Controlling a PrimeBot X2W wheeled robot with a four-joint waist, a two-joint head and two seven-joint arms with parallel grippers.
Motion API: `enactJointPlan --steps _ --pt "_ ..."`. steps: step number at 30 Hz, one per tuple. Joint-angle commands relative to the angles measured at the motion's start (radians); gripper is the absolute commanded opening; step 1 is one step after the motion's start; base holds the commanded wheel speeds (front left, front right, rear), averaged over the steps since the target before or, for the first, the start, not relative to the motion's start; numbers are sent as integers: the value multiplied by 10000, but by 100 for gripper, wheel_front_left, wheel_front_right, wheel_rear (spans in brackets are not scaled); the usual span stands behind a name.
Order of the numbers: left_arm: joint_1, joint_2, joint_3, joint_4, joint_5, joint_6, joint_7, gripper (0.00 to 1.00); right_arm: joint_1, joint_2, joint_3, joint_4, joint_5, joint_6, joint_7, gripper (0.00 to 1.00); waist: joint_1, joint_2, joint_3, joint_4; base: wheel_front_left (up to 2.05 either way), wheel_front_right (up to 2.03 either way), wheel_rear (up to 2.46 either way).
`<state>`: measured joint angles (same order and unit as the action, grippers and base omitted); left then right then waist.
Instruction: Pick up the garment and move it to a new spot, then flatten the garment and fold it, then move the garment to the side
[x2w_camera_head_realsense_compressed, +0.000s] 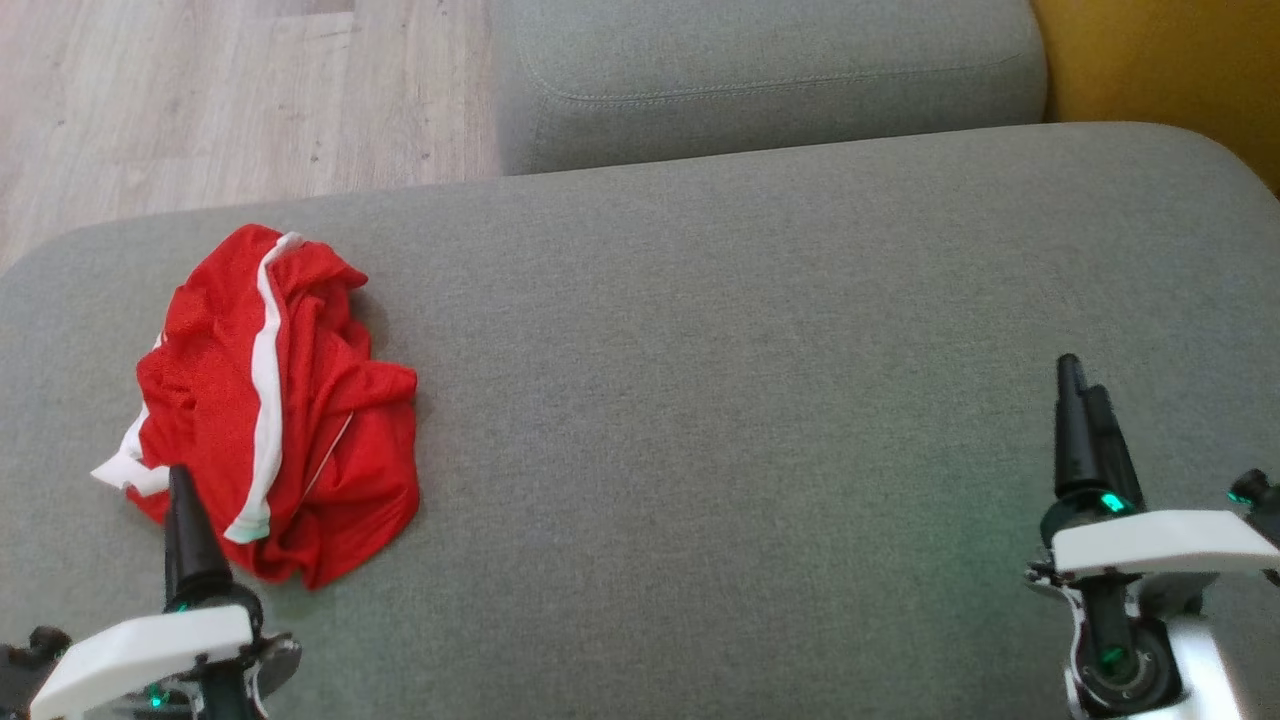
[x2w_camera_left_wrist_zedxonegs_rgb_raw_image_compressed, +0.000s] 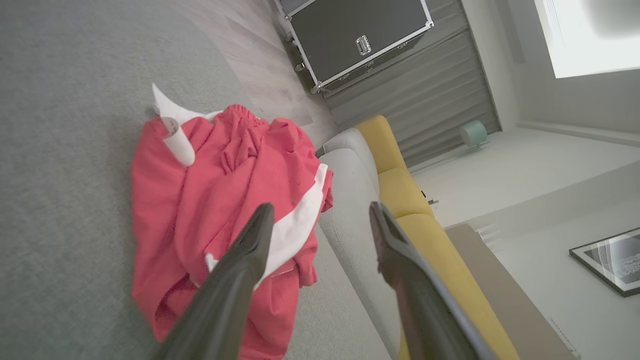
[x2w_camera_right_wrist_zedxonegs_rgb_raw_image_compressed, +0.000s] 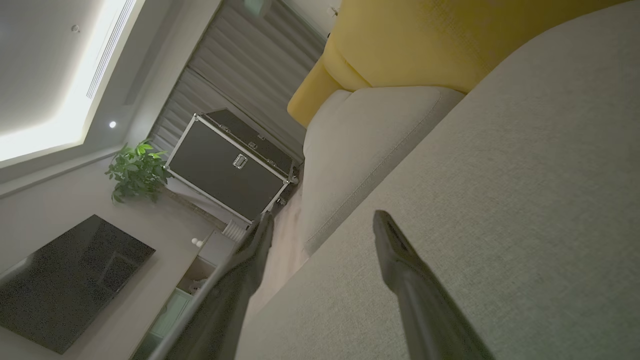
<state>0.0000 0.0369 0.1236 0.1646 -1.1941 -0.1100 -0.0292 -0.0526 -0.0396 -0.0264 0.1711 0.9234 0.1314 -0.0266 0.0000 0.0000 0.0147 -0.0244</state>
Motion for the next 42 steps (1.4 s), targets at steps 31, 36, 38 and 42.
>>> enactJointPlan --steps 31,36,38,42 --pt "-424 530 -2265 -997 6852 1239 -1049 100 -580 -82 1014 -508 -5834 -5 -1071 100 0 0 173 -118 0 0 0" --pt "-473 758 -2646 -1115 7507 1611 -1195 100 -577 -85 1137 -589 -6623 -5 -1217 100 0 0 164 -130 0 0 0" --pt "-478 799 -2716 -1140 7621 1685 -1224 100 -579 -85 1168 -601 -6779 -5 -1247 100 0 0 161 -138 0 0 0" --pt "-493 989 -3007 -1206 8098 1940 -1341 100 -603 -87 1285 -661 -7396 -5 -1364 100 0 0 158 -184 0 0 0"
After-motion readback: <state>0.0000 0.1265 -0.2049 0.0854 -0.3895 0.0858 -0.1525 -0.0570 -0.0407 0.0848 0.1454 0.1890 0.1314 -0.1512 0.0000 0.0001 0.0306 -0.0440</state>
